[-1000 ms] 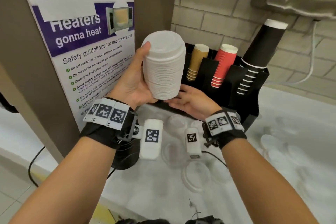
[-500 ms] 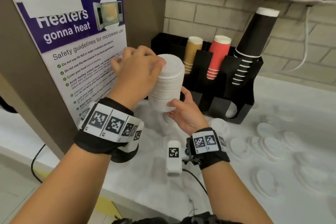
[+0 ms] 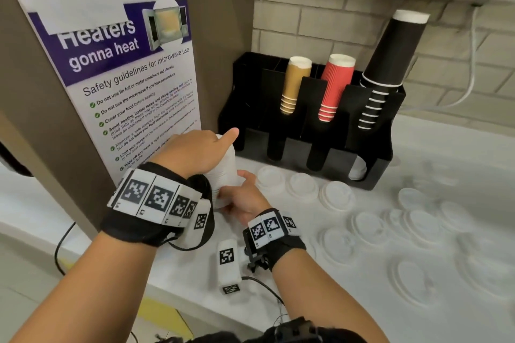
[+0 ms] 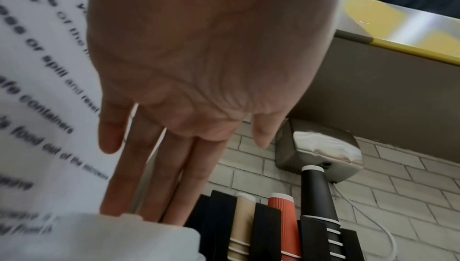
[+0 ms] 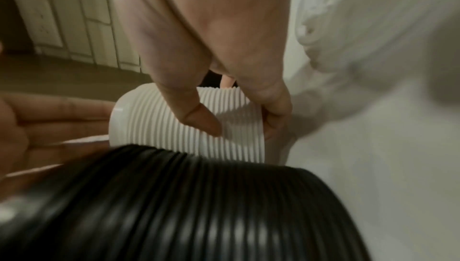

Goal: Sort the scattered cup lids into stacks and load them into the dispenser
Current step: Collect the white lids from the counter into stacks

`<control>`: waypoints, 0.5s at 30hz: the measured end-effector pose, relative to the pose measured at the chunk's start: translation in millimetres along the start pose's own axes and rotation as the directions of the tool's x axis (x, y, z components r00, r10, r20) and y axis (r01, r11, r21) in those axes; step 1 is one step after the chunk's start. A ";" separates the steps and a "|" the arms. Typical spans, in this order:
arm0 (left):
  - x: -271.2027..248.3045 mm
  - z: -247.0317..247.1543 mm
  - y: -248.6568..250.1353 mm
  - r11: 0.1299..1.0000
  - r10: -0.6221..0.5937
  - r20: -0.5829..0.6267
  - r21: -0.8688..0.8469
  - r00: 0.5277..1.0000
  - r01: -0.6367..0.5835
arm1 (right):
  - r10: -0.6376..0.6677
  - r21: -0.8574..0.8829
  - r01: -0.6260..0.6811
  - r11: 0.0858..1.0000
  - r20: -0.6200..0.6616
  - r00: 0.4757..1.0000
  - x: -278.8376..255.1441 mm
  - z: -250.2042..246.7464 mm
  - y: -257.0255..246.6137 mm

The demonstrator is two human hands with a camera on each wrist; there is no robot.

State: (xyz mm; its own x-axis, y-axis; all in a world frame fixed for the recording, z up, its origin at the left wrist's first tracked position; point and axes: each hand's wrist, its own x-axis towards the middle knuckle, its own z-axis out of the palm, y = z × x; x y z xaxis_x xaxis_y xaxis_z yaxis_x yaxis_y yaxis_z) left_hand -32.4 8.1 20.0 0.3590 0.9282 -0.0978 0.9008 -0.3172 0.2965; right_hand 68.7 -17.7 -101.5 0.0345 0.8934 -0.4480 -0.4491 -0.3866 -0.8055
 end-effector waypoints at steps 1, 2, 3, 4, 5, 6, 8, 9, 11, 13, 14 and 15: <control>0.6 1.4 -2.3 1.000 -0.007 0.010 -0.006 1.000 0.007 | 0.001 -0.063 -0.002 0.998 -0.004 1.000 2.0 -1.1 0.6; 1.2 2.1 -4.1 1.000 -0.014 0.016 -0.012 1.000 0.014 | 0.000 -0.148 -0.001 0.989 -0.007 1.000 3.6 -2.1 0.7; 1.7 2.2 -5.4 1.000 -0.018 0.019 -0.020 1.000 0.019 | -0.005 -0.257 0.003 0.966 -0.007 1.000 4.5 -2.6 -0.2; 1.5 1.7 -6.0 0.999 -0.022 0.024 -0.026 0.999 0.023 | -0.018 -0.383 0.012 0.924 -0.011 1.000 5.1 -2.8 -1.3; 1.2 1.2 -5.9 0.999 -0.026 0.027 -0.026 0.999 0.026 | -0.037 -0.513 0.019 0.858 -0.023 0.999 5.1 -2.9 -2.8; 0.9 0.5 -5.3 0.999 -0.028 0.028 -0.020 0.999 0.028 | -0.058 -0.633 0.021 0.774 -0.037 0.998 5.6 -3.0 -5.0; 0.7 -0.8 -4.8 0.999 -0.032 0.032 -0.013 0.999 0.033 | -0.085 -0.796 0.003 0.605 -0.061 0.995 6.6 -3.9 -9.7; 0.7 -1.3 -4.6 0.999 -0.034 0.037 -0.015 0.999 0.035 | -0.086 -0.831 -0.011 0.557 -0.071 0.994 6.5 -4.7 -11.8; 1.2 -1.7 -5.1 0.999 -0.036 0.043 -0.026 0.998 0.037 | -0.084 -0.825 -0.009 0.565 -0.069 0.994 6.2 -6.8 -13.7; 2.0 -2.4 -6.4 0.998 -0.038 0.039 -0.041 0.998 0.040 | -0.089 -0.781 0.019 0.624 -0.047 0.995 4.2 -5.7 -12.1; 2.7 -2.7 -7.0 0.998 -0.039 0.036 -0.047 0.999 0.041 | -0.094 -0.771 0.031 0.636 -0.038 0.995 4.3 -4.5 -10.6; 3.6 -2.8 -7.3 0.998 -0.039 0.035 -0.051 0.999 0.041 | -0.093 -0.768 0.037 0.639 -0.029 0.995 4.7 -3.2 -9.5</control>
State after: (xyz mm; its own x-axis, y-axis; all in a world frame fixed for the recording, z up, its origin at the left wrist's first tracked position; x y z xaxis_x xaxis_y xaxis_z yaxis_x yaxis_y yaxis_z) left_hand -38.4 14.4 20.2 0.3319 0.9325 -0.1421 0.9011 -0.2690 0.3400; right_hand 76.0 -10.5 -97.2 0.1021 0.9182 -0.3826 0.4003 -0.3900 -0.8293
